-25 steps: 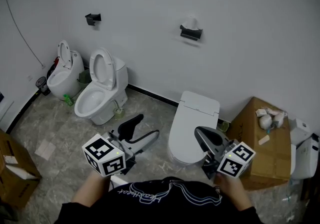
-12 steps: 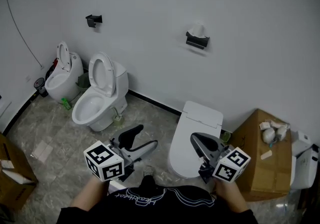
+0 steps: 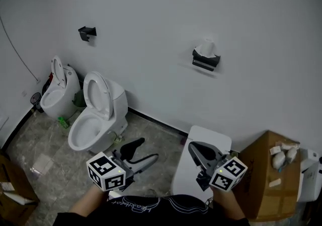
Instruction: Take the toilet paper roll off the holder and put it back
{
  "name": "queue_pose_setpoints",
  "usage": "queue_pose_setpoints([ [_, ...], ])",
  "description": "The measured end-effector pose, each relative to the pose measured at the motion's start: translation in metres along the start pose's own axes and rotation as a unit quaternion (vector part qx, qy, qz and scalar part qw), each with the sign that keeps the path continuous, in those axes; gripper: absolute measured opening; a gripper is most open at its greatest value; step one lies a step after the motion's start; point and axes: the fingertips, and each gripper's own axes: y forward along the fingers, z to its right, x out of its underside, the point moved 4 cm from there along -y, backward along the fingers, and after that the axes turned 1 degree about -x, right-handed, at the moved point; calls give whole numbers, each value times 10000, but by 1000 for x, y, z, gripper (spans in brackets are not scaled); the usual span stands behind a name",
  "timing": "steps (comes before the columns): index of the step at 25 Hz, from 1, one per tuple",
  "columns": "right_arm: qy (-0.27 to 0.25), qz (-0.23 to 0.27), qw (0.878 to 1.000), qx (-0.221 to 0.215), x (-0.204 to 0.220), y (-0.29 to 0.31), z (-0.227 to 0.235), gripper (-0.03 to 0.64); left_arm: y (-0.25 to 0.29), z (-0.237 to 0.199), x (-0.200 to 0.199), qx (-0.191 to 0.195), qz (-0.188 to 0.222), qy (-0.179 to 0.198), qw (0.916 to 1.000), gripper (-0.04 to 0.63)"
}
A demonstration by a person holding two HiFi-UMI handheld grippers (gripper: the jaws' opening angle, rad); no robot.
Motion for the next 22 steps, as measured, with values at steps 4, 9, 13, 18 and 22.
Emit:
queue_pose_setpoints([
  [4,-39,2,10000,91,-11,33,39,5,38,-43,-20,175,-46,110,9998,295],
  [9,-28,-51,9998,212,-20,57,64,5,67,-69,-35,440,-106,322,9985,295],
  [13,-108,17,9993,348,-30,63,74,5,85,-86,-43,581,-42,465,9972,295],
  [18,-148,83,9973,711,-39,56,95,5,120,-100,-58,828,25,429,9956,295],
  [22,-83,228,9947,998,-47,54,118,5,151,-113,-71,1077,42,498,9929,295],
])
